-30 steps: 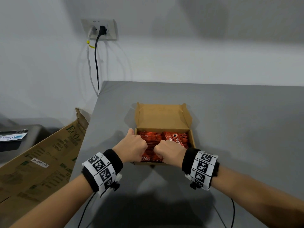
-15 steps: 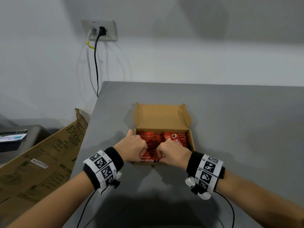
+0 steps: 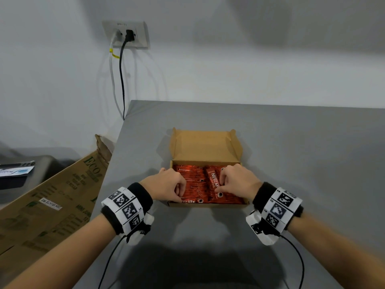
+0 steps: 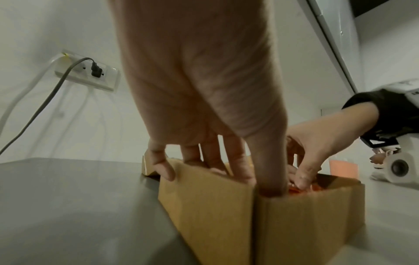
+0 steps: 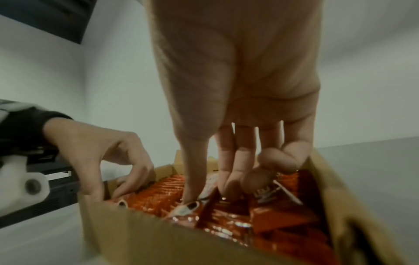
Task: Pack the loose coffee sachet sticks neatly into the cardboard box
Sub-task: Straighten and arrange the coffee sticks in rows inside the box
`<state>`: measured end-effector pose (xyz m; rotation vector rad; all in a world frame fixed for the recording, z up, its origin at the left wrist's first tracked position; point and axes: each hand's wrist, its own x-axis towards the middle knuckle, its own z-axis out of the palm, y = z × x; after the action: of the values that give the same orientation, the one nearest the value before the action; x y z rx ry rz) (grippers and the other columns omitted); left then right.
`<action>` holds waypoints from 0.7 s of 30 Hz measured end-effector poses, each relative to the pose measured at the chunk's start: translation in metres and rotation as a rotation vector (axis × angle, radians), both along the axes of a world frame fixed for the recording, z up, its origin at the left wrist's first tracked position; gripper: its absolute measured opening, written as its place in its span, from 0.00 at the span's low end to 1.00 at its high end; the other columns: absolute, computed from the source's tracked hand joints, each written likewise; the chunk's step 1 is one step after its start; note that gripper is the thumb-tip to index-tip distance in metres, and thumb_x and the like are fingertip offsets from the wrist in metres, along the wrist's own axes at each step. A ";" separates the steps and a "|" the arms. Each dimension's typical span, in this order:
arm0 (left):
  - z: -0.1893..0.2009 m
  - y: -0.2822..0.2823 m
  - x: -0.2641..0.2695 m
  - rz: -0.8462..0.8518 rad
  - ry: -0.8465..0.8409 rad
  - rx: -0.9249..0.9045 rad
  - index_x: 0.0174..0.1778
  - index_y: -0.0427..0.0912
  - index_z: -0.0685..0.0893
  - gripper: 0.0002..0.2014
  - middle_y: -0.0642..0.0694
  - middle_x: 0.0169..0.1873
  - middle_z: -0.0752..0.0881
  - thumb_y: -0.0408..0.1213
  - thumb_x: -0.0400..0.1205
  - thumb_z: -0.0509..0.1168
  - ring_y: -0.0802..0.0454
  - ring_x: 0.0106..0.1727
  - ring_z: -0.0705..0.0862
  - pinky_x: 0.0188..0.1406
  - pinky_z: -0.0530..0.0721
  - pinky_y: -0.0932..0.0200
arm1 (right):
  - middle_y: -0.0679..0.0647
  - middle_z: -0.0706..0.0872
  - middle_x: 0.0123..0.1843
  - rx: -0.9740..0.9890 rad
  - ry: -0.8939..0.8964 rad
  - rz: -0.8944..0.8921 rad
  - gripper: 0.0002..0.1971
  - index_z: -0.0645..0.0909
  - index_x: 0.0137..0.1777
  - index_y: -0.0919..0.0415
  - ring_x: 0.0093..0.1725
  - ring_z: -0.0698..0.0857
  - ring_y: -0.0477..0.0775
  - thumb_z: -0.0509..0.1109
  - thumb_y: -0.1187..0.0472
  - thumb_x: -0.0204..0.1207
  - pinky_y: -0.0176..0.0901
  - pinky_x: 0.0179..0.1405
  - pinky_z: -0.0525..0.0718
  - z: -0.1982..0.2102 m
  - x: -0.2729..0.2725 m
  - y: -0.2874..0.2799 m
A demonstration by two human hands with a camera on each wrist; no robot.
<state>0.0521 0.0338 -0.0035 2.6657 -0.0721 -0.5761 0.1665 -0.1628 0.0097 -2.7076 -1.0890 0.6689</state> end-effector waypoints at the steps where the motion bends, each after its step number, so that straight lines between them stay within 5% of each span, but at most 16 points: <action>1: -0.002 0.000 -0.001 0.013 -0.013 -0.030 0.36 0.45 0.84 0.05 0.53 0.36 0.85 0.40 0.73 0.73 0.62 0.37 0.80 0.43 0.71 0.70 | 0.49 0.87 0.41 -0.011 0.000 -0.005 0.16 0.84 0.43 0.58 0.43 0.86 0.50 0.77 0.46 0.66 0.43 0.44 0.83 0.000 0.000 0.001; 5: -0.004 0.001 -0.002 0.070 -0.039 -0.123 0.34 0.41 0.84 0.06 0.47 0.37 0.87 0.37 0.73 0.74 0.61 0.34 0.81 0.34 0.79 0.73 | 0.52 0.88 0.42 0.032 0.058 -0.038 0.10 0.83 0.40 0.57 0.42 0.86 0.50 0.79 0.53 0.67 0.43 0.45 0.85 0.002 0.005 0.002; 11: -0.001 -0.001 -0.005 0.078 -0.066 -0.161 0.35 0.38 0.85 0.04 0.52 0.35 0.83 0.34 0.72 0.73 0.65 0.31 0.78 0.32 0.77 0.77 | 0.50 0.86 0.30 0.353 0.244 -0.133 0.04 0.83 0.43 0.62 0.22 0.83 0.36 0.75 0.64 0.71 0.27 0.27 0.82 0.016 0.001 0.007; 21: 0.005 0.005 -0.007 0.095 -0.068 -0.205 0.40 0.42 0.87 0.05 0.55 0.37 0.84 0.35 0.71 0.74 0.68 0.34 0.79 0.36 0.76 0.77 | 0.49 0.87 0.32 0.432 0.384 -0.039 0.04 0.83 0.39 0.59 0.28 0.87 0.41 0.76 0.66 0.70 0.33 0.35 0.87 0.017 -0.025 0.019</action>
<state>0.0452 0.0384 0.0011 2.4743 -0.0219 -0.4238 0.1418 -0.1441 0.0263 -2.1216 -0.9492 0.7969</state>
